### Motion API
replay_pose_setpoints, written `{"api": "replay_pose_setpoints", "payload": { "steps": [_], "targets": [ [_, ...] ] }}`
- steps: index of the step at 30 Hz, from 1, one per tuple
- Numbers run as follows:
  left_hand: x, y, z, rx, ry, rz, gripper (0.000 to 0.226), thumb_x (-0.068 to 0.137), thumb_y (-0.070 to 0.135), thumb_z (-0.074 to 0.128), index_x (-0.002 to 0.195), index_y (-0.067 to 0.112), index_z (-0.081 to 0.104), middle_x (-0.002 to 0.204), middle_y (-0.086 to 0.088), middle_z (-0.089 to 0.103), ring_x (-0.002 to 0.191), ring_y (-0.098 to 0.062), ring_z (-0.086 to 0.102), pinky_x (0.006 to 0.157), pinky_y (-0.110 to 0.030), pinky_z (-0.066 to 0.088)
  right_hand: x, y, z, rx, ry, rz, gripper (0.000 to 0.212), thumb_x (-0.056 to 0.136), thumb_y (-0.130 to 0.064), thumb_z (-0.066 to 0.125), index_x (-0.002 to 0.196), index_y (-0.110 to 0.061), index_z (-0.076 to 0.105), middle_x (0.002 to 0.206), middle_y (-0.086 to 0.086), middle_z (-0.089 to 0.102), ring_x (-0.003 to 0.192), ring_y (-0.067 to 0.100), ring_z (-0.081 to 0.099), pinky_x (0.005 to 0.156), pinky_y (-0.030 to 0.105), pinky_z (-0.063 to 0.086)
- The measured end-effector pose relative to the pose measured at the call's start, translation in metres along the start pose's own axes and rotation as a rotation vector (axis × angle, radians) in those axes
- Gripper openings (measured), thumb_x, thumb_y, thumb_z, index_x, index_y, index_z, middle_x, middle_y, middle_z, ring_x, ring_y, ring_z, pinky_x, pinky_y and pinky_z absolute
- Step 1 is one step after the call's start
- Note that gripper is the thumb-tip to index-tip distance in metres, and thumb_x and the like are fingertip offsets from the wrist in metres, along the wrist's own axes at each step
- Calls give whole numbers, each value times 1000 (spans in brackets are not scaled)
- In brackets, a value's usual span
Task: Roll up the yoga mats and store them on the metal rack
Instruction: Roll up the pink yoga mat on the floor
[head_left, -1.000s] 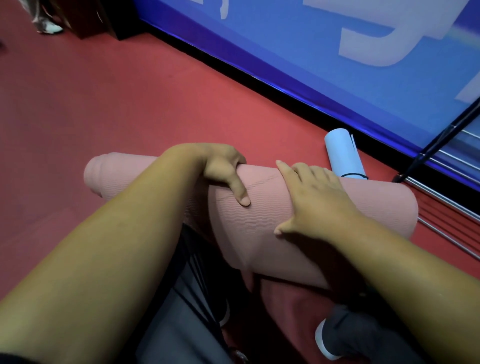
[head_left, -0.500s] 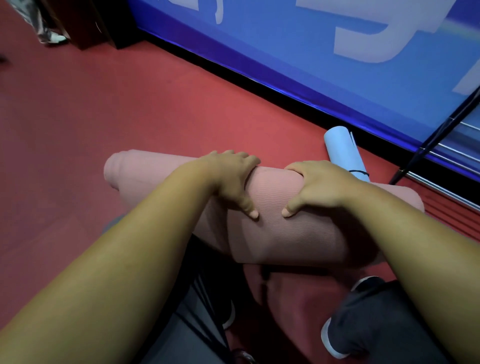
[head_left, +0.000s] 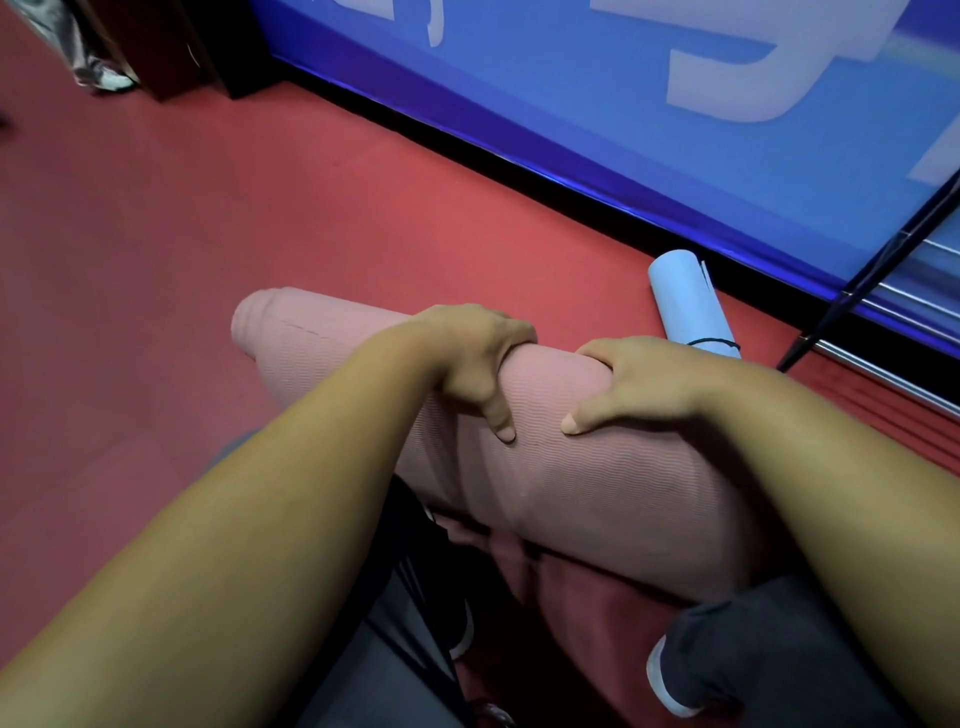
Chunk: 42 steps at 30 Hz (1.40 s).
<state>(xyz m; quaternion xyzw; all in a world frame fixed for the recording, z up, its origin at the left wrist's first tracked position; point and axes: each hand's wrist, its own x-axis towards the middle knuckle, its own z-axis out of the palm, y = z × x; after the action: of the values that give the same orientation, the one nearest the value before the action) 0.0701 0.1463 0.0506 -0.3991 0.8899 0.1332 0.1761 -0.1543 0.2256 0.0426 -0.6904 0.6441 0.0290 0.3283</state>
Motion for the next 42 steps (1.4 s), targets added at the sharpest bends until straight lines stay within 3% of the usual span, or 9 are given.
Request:
{"api": "replay_pose_setpoints", "payload": {
  "steps": [3, 6, 9, 12, 17, 26, 31, 36, 42],
  "targets": [
    [3, -2, 0, -53, -37, -34, 103, 32, 83, 88, 123, 46, 58, 109, 16, 68, 101, -20, 65, 90, -43, 59, -2, -6, 7, -106, 38, -47, 92, 77, -71, 80, 154, -34, 45, 148, -7, 56, 128, 19, 56, 109, 39, 46],
    [5, -5, -3, -121, -44, -73, 97, 34, 78, 92, 118, 42, 61, 102, 15, 69, 97, -19, 66, 89, -40, 59, -5, -13, 19, -265, 90, -46, 124, 75, -81, 74, 170, -27, 14, 168, 2, 32, 148, 32, 38, 122, 49, 34],
    [7, -6, -6, -197, -14, -112, 102, 35, 73, 96, 122, 36, 58, 101, 12, 67, 94, -18, 66, 89, -40, 59, -13, -19, 36, -412, 172, -17, 156, 60, -90, 76, 170, -23, -13, 175, 6, 13, 155, 37, 27, 127, 56, 24],
    [7, -6, -6, -257, -23, -136, 97, 40, 67, 99, 120, 31, 58, 101, 9, 68, 92, -17, 66, 89, -41, 60, -15, -24, 51, -490, 276, 5, 166, 54, -90, 80, 167, -24, -22, 176, 10, 3, 157, 40, 21, 128, 64, 17],
    [7, -8, -5, -322, -69, -139, 89, 44, 62, 101, 116, 29, 62, 101, 8, 72, 92, -17, 69, 90, -41, 61, -6, -19, 54, -510, 407, -34, 145, 58, -86, 80, 167, -28, 4, 155, 1, 40, 134, 35, 47, 111, 56, 39],
    [8, -9, 2, -300, -34, -77, 93, 56, 74, 88, 135, 34, 60, 118, 9, 69, 107, -20, 65, 100, -43, 56, 6, -11, 36, -330, 275, -4, 118, 47, -83, 83, 148, -44, 36, 135, -11, 54, 121, 33, 55, 101, 54, 46],
    [4, -2, 9, -131, 64, 23, 82, 82, 74, 74, 146, 26, 56, 134, -1, 67, 122, -27, 62, 103, -43, 52, 13, 0, 24, -149, 132, 2, 106, 35, -82, 84, 132, -50, 52, 114, -22, 61, 109, 19, 62, 100, 48, 50],
    [-2, 8, 18, 216, 39, 22, 133, 50, 97, 75, 158, 30, 35, 153, 2, 48, 139, -28, 46, 121, -54, 33, 12, 10, 12, 13, 50, 6, 89, 42, -66, 96, 122, -50, 61, 107, -23, 68, 99, 6, 63, 87, 35, 55],
    [1, 10, 15, 146, 118, 51, 116, 37, 96, 76, 133, 37, 47, 123, 7, 57, 112, -27, 58, 98, -49, 53, 10, 13, 8, 49, -3, -24, 88, 46, -63, 97, 125, -49, 60, 111, -23, 68, 101, 5, 65, 86, 35, 54]
  ]
}}
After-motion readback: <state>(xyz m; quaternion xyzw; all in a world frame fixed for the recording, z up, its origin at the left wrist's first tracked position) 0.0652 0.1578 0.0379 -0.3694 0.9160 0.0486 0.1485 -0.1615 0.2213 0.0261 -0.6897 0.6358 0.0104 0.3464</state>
